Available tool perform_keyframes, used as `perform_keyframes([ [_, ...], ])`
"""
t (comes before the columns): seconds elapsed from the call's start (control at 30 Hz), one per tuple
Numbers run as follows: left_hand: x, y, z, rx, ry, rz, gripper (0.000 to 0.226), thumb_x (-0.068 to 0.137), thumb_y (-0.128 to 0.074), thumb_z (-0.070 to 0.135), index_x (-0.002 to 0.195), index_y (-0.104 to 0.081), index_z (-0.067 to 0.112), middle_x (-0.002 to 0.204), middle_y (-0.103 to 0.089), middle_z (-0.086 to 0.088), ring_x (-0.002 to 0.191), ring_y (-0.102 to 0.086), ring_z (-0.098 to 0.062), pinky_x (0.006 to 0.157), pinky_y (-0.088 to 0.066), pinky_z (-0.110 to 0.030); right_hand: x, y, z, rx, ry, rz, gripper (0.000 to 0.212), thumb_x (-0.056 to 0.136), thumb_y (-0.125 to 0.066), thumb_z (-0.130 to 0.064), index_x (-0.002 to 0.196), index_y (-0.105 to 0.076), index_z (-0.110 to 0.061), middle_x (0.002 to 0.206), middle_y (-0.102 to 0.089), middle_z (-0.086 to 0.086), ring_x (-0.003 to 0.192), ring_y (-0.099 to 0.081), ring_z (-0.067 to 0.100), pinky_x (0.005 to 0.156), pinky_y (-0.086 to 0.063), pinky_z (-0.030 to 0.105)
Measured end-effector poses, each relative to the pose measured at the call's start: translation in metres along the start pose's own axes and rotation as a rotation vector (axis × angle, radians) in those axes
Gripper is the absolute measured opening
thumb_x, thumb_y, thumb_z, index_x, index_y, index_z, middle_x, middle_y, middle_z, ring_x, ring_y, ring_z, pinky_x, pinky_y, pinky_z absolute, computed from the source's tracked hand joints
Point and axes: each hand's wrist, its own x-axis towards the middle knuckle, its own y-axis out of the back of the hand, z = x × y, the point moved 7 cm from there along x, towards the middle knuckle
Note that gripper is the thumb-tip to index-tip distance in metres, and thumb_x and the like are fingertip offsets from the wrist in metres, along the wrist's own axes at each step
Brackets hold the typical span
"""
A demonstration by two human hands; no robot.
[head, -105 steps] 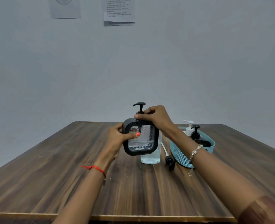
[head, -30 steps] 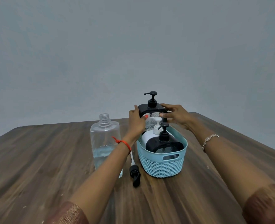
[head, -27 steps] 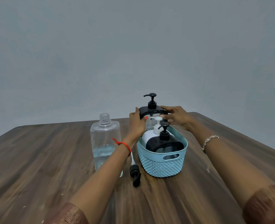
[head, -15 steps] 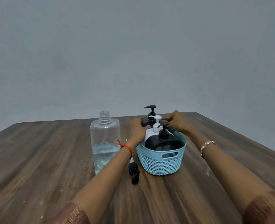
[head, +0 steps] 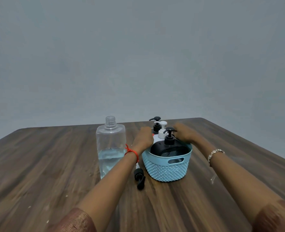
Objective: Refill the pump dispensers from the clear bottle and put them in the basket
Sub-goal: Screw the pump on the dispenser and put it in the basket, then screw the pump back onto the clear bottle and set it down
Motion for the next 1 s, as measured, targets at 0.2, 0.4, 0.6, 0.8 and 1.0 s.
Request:
perform_keyframes([
  [0.2,-0.018,0.013,0.005,-0.013,-0.021,0.019,0.016,0.091,-0.041,0.000,0.088,-0.055,-0.006,0.104,-0.056,-0.025,0.100,-0.053,-0.037,0.061,-0.031,-0.032,-0.012,0.033,-0.016,0.075,0.047,0.175,0.029,0.089,-0.044,0.006,0.108,-0.065,0.004,0.096,-0.068,0.012,0.084,-0.059,0.021,0.070,-0.043,0.013],
  [0.4,-0.045,0.055,0.010,-0.056,-0.030,0.113,0.014,0.080,-0.056,0.002,0.068,-0.056,0.008,0.072,-0.056,-0.006,0.075,-0.056,-0.026,0.059,-0.042,-0.024,-0.056,0.080,-0.081,0.252,0.430,0.664,0.034,0.082,-0.046,0.016,0.102,-0.068,0.001,0.104,-0.070,0.015,0.096,-0.063,0.020,0.083,-0.043,0.016],
  [0.6,-0.100,0.125,0.002,-0.243,-0.098,0.263,0.013,0.083,-0.063,0.007,0.091,-0.071,0.001,0.081,-0.073,-0.017,0.070,-0.072,-0.025,0.072,-0.059,-0.036,-0.091,0.029,-0.136,-0.168,0.606,0.464,0.039,0.075,-0.044,0.016,0.102,-0.066,-0.002,0.104,-0.064,0.014,0.102,-0.057,0.030,0.084,-0.046,0.040],
  [0.8,-0.140,0.168,-0.042,-0.366,-0.103,0.559,0.018,0.079,-0.073,0.018,0.093,-0.070,0.007,0.089,-0.070,-0.006,0.069,-0.062,-0.010,0.068,-0.048,-0.012,-0.111,-0.074,-0.150,-0.790,0.807,0.227,0.038,0.074,-0.045,0.010,0.103,-0.062,-0.008,0.104,-0.065,0.008,0.105,-0.052,0.029,0.092,-0.034,0.036],
  [1.0,-0.148,0.159,-0.085,-0.455,-0.005,0.585,0.044,0.078,-0.075,0.023,0.117,-0.058,0.012,0.119,-0.054,0.003,0.100,-0.053,-0.012,0.068,-0.040,-0.009,-0.100,-0.129,-0.130,-0.881,0.708,-0.060,0.025,0.091,-0.044,-0.004,0.112,-0.057,-0.003,0.117,-0.055,0.013,0.110,-0.052,0.031,0.087,-0.041,0.040],
])
